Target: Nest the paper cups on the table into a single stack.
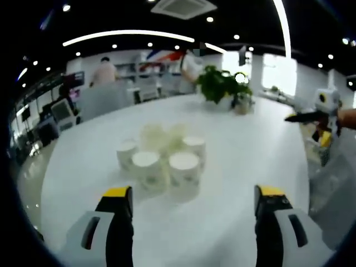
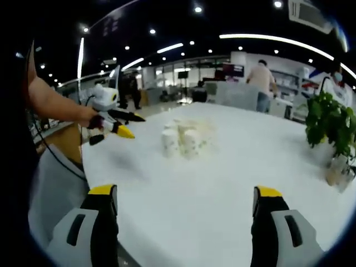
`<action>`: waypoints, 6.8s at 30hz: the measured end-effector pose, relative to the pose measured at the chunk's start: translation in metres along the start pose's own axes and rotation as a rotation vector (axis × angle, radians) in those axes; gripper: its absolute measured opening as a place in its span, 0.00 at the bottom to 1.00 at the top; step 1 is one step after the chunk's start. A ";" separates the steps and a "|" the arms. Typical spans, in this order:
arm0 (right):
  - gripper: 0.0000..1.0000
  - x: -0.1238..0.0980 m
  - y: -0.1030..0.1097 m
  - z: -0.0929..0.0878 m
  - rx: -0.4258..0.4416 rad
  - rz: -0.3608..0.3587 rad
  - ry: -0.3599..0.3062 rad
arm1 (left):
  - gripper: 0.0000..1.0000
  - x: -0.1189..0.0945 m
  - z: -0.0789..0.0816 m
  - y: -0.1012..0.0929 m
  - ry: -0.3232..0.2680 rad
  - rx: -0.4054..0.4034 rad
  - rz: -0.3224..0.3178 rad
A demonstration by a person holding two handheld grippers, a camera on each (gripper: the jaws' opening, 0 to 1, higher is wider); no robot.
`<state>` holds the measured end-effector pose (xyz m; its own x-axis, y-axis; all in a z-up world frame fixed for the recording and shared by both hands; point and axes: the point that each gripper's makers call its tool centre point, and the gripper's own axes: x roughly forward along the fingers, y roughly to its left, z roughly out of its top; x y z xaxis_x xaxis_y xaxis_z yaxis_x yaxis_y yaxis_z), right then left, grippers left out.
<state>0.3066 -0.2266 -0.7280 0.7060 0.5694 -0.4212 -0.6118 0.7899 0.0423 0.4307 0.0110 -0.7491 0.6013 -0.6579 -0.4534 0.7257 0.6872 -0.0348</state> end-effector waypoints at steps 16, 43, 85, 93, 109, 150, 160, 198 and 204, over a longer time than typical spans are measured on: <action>1.00 0.005 -0.002 -0.005 0.012 0.003 0.018 | 0.75 0.045 0.000 0.003 0.027 0.015 0.001; 1.00 0.008 -0.003 -0.020 0.030 0.014 0.055 | 0.45 0.096 -0.005 0.016 0.092 0.001 0.032; 1.00 0.010 0.001 -0.016 -0.008 0.020 0.044 | 0.37 0.082 0.003 0.003 0.145 0.095 -0.053; 1.00 0.011 0.000 -0.009 -0.035 0.027 0.024 | 0.37 0.072 0.011 0.001 0.156 0.119 -0.063; 0.98 0.005 -0.003 0.002 -0.023 0.027 -0.014 | 0.37 0.049 0.049 -0.011 0.165 0.178 -0.120; 1.00 -0.007 0.001 0.012 -0.053 0.003 -0.034 | 0.37 0.014 0.083 -0.034 0.138 0.215 -0.178; 1.00 -0.011 0.003 0.010 -0.055 0.015 -0.028 | 0.37 -0.002 0.090 -0.059 0.120 0.255 -0.227; 1.00 -0.012 0.020 0.035 -0.081 0.046 -0.077 | 0.37 -0.044 0.097 -0.130 0.122 0.381 -0.328; 1.00 -0.014 0.019 0.041 -0.072 0.037 -0.100 | 0.37 -0.049 0.105 -0.139 0.110 0.424 -0.340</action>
<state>0.2997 -0.2102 -0.6836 0.7122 0.6205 -0.3282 -0.6595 0.7516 -0.0101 0.3349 -0.0844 -0.6285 0.2881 -0.7692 -0.5704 0.9574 0.2427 0.1562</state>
